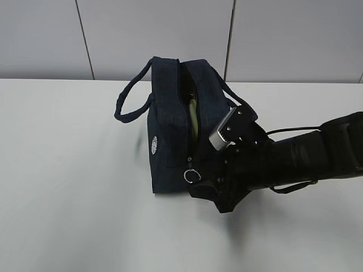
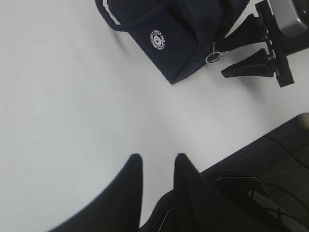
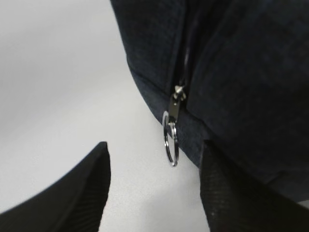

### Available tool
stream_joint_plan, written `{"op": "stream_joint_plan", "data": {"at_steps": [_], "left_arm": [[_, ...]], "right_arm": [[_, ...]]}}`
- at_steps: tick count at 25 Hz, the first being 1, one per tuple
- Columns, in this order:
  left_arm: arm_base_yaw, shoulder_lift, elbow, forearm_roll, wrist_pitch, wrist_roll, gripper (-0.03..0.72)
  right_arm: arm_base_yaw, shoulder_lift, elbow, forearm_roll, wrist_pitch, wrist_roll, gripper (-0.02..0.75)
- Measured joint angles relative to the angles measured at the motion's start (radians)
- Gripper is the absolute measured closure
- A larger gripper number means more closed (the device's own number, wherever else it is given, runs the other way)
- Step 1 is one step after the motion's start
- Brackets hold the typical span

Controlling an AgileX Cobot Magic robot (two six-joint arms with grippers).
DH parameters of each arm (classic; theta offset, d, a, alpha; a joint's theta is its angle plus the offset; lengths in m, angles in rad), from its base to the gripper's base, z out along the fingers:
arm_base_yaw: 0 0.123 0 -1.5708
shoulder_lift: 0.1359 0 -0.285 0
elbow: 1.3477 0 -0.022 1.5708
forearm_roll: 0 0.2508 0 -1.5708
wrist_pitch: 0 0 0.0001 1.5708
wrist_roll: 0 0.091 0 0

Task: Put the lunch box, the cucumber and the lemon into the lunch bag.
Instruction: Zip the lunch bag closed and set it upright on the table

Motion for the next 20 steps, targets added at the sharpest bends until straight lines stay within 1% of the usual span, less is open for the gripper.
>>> {"op": "stream_joint_plan", "data": {"at_steps": [6, 12, 20], "left_arm": [[0.000, 0.000, 0.000, 0.001, -0.006, 0.000, 0.544], [0.000, 0.000, 0.000, 0.002, -0.008, 0.000, 0.544], [0.000, 0.000, 0.000, 0.008, -0.010, 0.000, 0.544]], "right_arm": [[0.000, 0.028, -0.024, 0.000, -0.002, 0.000, 0.295], [0.000, 0.058, -0.045, 0.000, 0.064, 0.000, 0.295], [0.000, 0.060, -0.057, 0.000, 0.078, 0.000, 0.295]]}}
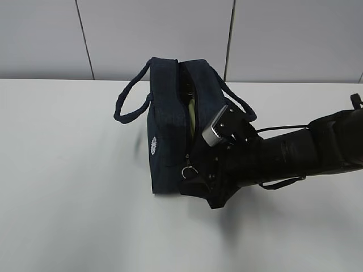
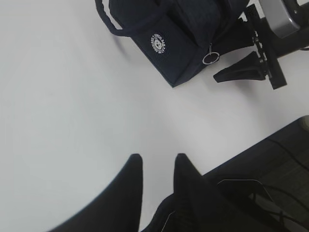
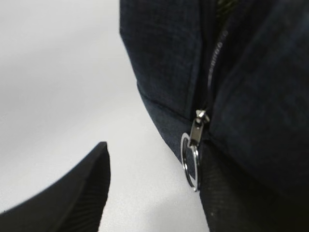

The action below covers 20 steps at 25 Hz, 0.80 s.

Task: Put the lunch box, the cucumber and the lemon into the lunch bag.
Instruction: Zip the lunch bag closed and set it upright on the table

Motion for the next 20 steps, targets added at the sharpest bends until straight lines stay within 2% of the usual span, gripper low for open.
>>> {"op": "stream_joint_plan", "data": {"at_steps": [20], "left_arm": [[0.000, 0.000, 0.000, 0.006, 0.000, 0.000, 0.544]], "right_arm": [[0.000, 0.020, -0.001, 0.000, 0.000, 0.000, 0.295]]}}
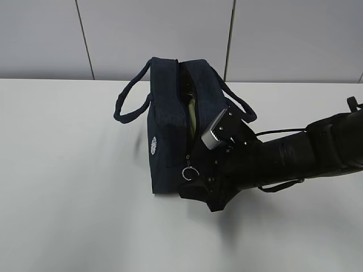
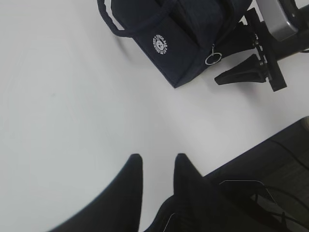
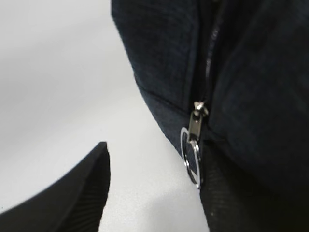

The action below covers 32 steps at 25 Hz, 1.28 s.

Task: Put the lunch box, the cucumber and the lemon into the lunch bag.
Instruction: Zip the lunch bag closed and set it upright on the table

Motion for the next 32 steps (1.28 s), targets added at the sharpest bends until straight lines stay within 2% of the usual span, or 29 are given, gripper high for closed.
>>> {"op": "stream_joint_plan", "data": {"at_steps": [32], "left_arm": [[0.000, 0.000, 0.000, -0.014, -0.024, 0.000, 0.544]], "right_arm": [[0.000, 0.037, -0.026, 0.000, 0.005, -0.022, 0.295]]}}
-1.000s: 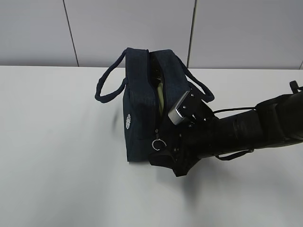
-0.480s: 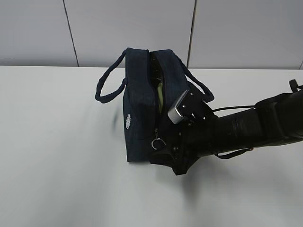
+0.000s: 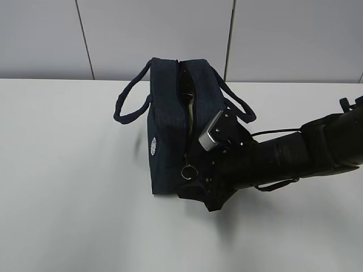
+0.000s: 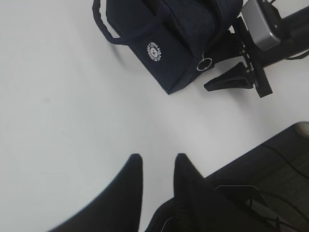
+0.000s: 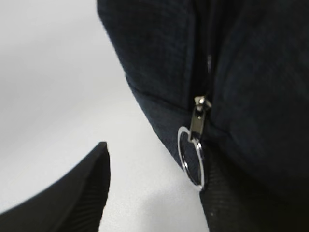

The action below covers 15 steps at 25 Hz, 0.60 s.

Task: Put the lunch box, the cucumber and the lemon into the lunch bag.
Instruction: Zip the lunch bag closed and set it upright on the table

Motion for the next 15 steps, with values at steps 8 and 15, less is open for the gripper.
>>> {"op": "stream_joint_plan", "data": {"at_steps": [8, 15], "left_arm": [[0.000, 0.000, 0.000, -0.002, 0.000, 0.000, 0.544], [0.000, 0.000, 0.000, -0.002, -0.001, 0.000, 0.544]], "right_arm": [[0.000, 0.000, -0.002, 0.000, 0.000, -0.001, 0.346], [0.000, 0.006, -0.002, 0.000, 0.000, -0.002, 0.467]]}}
